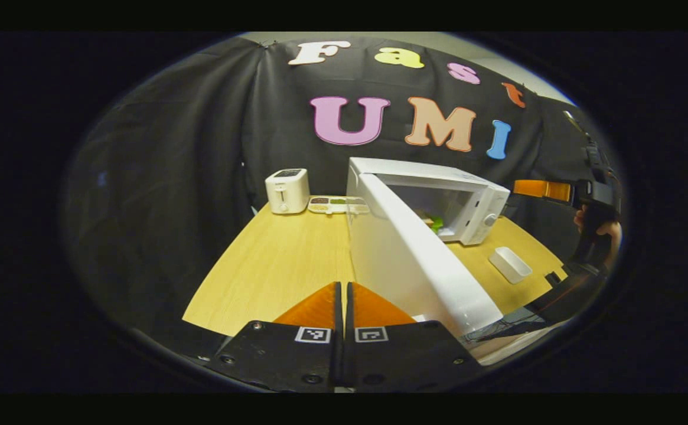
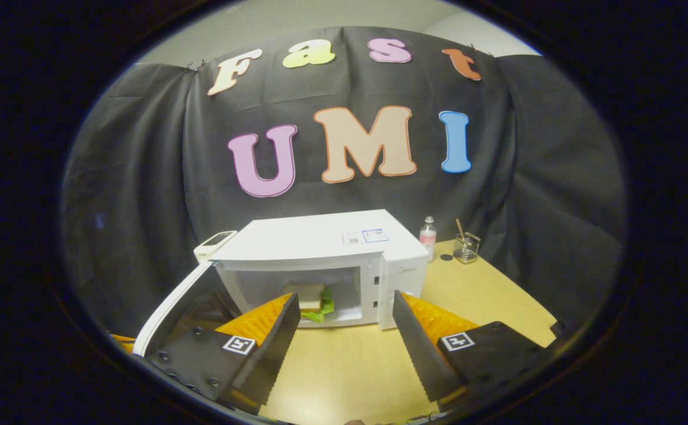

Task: Open the microwave oven with the left hand, put the food in, and close the microwave oven.

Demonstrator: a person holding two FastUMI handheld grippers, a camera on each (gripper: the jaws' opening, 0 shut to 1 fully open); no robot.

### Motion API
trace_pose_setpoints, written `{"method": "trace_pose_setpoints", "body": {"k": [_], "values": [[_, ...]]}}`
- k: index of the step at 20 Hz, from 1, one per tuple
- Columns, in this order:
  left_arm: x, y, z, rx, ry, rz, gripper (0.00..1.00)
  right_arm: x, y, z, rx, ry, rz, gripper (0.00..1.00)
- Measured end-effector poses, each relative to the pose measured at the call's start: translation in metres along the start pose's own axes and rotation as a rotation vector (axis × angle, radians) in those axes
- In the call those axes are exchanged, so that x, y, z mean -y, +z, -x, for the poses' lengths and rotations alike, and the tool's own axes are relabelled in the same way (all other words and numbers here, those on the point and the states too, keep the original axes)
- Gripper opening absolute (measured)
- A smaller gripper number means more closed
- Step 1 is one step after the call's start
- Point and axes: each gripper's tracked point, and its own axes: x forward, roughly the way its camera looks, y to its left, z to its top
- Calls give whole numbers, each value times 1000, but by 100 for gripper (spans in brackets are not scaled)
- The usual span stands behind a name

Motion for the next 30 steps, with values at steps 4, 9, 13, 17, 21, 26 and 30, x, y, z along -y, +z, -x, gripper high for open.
{"method": "trace_pose_setpoints", "body": {"k": [4, 9, 13, 17, 21, 26, 30], "values": [[12, 2, -5, 4, -44, -25, 1, 17, 4, 14, -2, -48, -23, 92], [38, 6, -13, 3, -96, -20, 1, 44, 13, 23, 0, -90, -13, 92], [52, 12, -22, 5, -86, -22, 0, 71, 16, 18, -11, -108, -15, 92], [70, 23, -28, 14, -63, -9, 1, 96, 23, 5, -19, -106, -10, 92], [91, 26, -36, 12, -38, 11, 1, 115, 31, -10, -19, -83, -10, 92], [121, 33, -52, 17, -9, 31, 1, 136, 35, -29, -25, -46, -17, 92], [141, 40, -63, 27, 14, 34, 0, 149, 36, -44, -28, -13, -8, 92]]}}
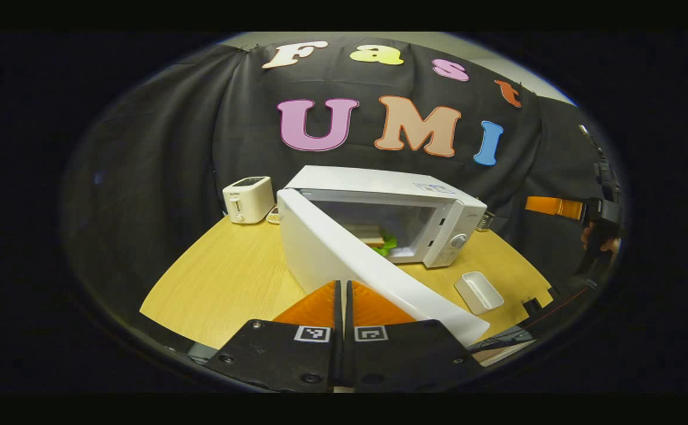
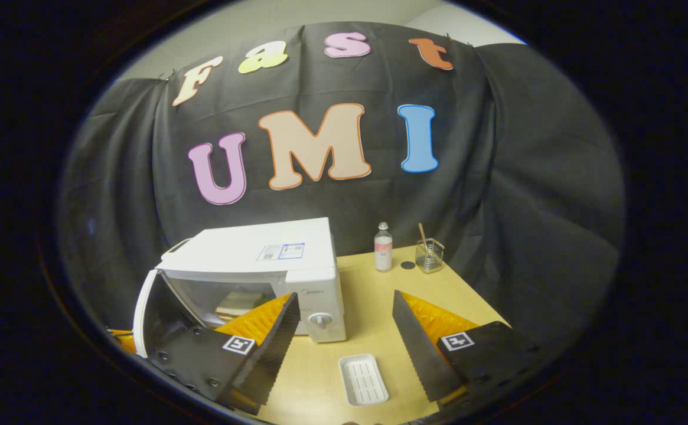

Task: Open the microwave oven with the left hand, put the food in, and close the microwave oven.

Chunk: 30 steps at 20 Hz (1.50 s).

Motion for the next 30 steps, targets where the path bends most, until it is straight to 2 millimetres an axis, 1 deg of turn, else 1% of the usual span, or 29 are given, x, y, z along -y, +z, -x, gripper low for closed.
{"method": "trace_pose_setpoints", "body": {"k": [2, 5, 9, 12, 14, 16, 22, 23, 24, 30], "values": [[9, 4, -5, 12, 12, -4, 1, 6, 1, -6, 0, 17, 12, 92], [27, 6, -15, 18, 22, -3, 0, 12, 3, -11, -6, 52, 11, 92], [53, 10, -31, 32, 24, 9, 1, 19, 13, -16, 11, 98, 13, 92], [70, 13, -44, 43, 23, 17, 1, 25, 18, -18, 14, 122, 11, 92], [82, 20, -49, 53, 17, 20, 1, 30, 18, -18, 9, 135, 11, 92], [93, 23, -57, 57, 7, 22, 1, 34, 17, -18, 9, 137, 17, 92], [118, 34, -81, 60, -19, 28, 1, 48, 20, -11, 8, 137, 4, 92], [118, 38, -81, 65, -24, 29, 1, 51, 21, -10, 9, 136, 1, 92], [123, 40, -84, 69, -32, 29, 1, 53, 24, -14, 11, 134, -1, 92], [146, 57, -107, 88, -62, -7, 1, 75, 28, -10, 15, 106, -5, 92]]}}
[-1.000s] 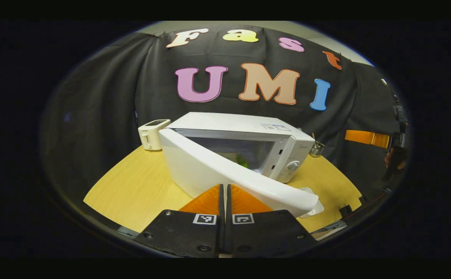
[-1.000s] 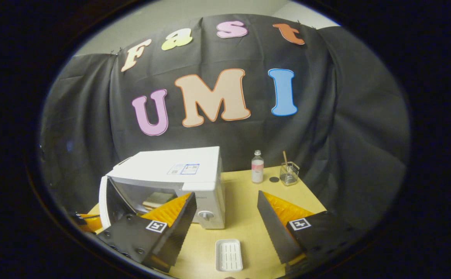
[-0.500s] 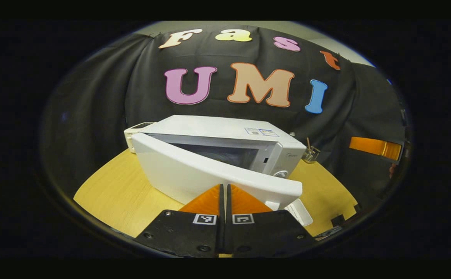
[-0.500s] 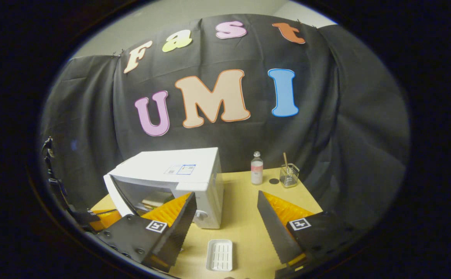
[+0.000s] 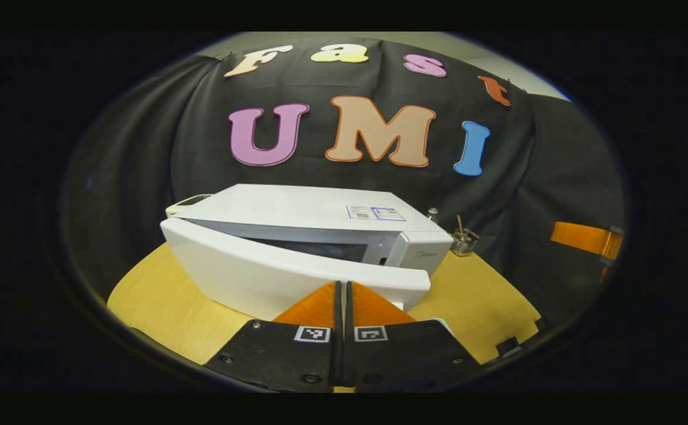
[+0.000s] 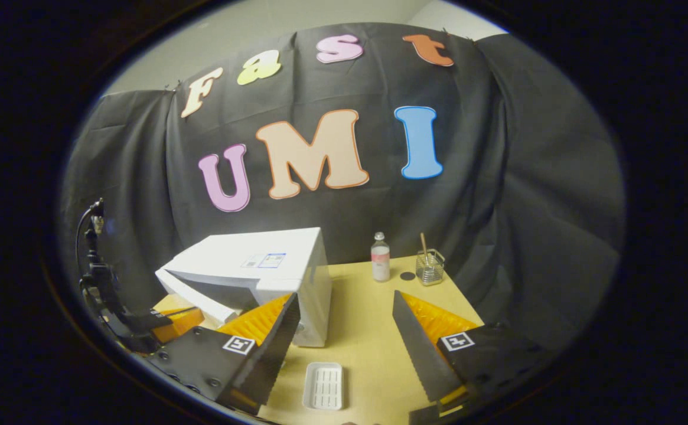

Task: Open the microwave oven with the left hand, put the food in, and close the microwave oven.

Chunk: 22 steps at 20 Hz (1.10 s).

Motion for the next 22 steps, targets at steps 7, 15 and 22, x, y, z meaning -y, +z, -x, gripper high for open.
{"method": "trace_pose_setpoints", "body": {"k": [7, 15, 22], "values": [[13, 0, -31, -15, -5, 26, 1, 20, -2, 3, 0, -42, -21, 92], [6, -2, -53, -26, 41, 27, 0, 39, -5, 7, -3, -73, -44, 92], [3, 1, -59, -20, 68, 3, 1, 49, -1, 6, 1, -90, -42, 92]]}}
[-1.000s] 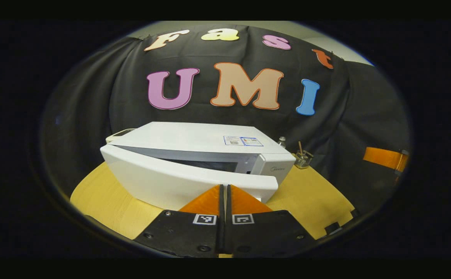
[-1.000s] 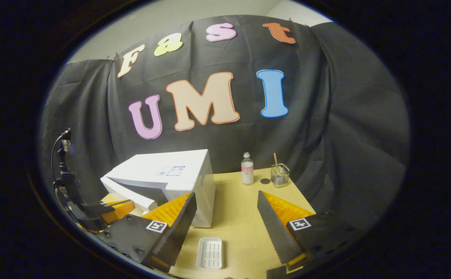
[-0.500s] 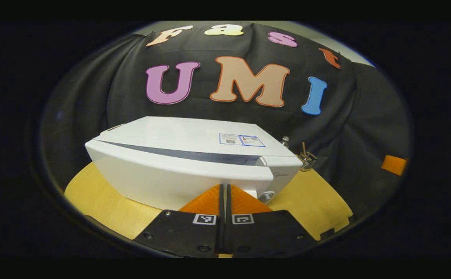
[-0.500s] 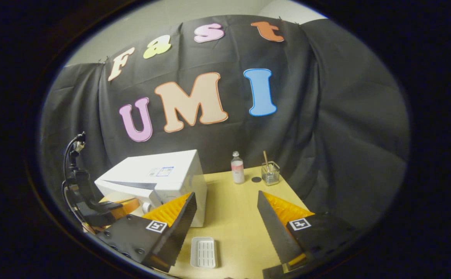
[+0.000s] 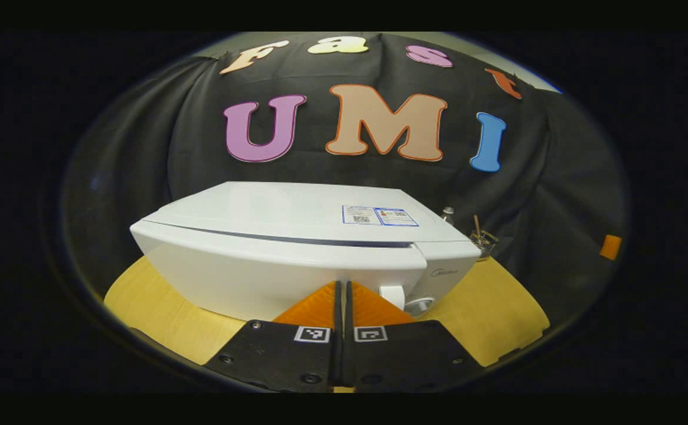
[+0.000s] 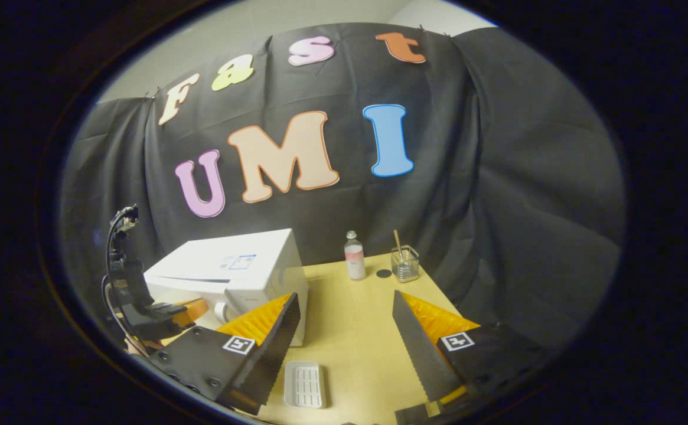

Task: Open the microwave oven with the left hand, put the food in, and close the microwave oven.

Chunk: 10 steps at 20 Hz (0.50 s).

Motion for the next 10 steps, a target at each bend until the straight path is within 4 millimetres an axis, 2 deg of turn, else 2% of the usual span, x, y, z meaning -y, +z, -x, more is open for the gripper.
{"method": "trace_pose_setpoints", "body": {"k": [10], "values": [[-2, 2, -2, 9, 20, -3, 1, 14, 4, -7, 5, -25, 2, 92]]}}
